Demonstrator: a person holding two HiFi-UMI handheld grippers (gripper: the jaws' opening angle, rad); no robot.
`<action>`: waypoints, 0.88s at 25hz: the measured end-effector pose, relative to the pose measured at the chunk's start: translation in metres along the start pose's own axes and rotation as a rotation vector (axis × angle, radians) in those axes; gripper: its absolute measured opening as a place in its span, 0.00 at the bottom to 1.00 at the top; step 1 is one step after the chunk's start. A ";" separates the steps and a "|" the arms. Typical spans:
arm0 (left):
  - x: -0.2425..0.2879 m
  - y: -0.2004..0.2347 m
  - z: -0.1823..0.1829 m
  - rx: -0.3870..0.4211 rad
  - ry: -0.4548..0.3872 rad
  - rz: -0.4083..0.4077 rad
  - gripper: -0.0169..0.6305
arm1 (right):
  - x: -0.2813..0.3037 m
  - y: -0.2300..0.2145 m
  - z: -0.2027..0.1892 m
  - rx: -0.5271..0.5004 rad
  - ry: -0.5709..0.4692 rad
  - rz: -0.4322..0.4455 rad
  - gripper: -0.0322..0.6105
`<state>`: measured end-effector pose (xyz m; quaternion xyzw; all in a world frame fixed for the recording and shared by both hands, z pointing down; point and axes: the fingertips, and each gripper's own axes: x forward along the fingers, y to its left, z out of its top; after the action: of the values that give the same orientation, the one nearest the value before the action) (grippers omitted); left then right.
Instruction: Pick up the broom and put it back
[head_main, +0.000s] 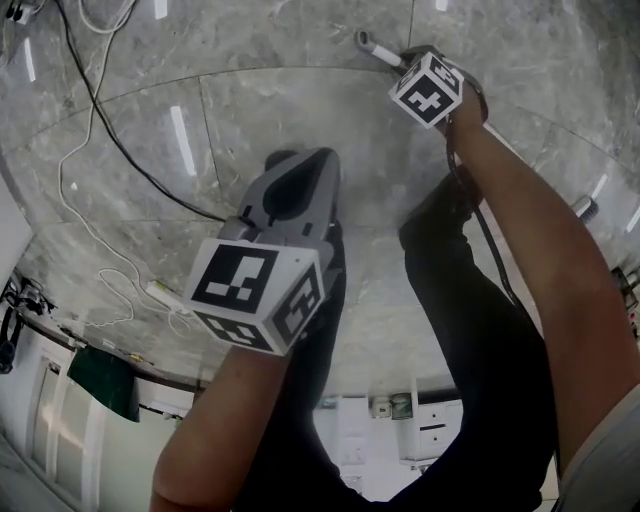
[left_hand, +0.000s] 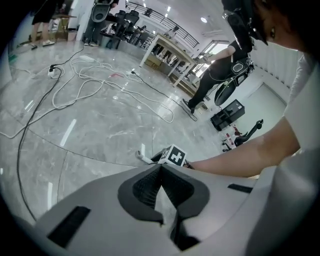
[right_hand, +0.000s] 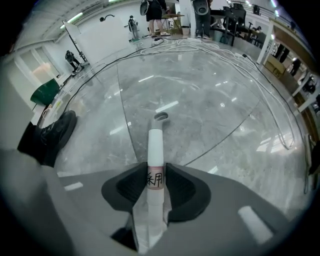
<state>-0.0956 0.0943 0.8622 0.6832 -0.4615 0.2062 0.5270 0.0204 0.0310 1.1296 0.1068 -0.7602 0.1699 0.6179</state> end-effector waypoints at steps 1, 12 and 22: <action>0.002 0.002 -0.002 0.000 0.003 -0.002 0.04 | 0.000 0.000 -0.001 -0.027 -0.002 -0.014 0.23; -0.021 -0.021 0.020 -0.003 -0.039 -0.010 0.04 | -0.063 0.003 0.031 -0.032 -0.066 -0.007 0.19; -0.145 -0.135 0.116 0.089 -0.128 -0.041 0.04 | -0.345 0.024 0.084 -0.024 -0.311 -0.051 0.18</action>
<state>-0.0757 0.0515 0.6379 0.7270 -0.4708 0.1715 0.4695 0.0096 0.0043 0.7750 0.1438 -0.8457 0.1264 0.4981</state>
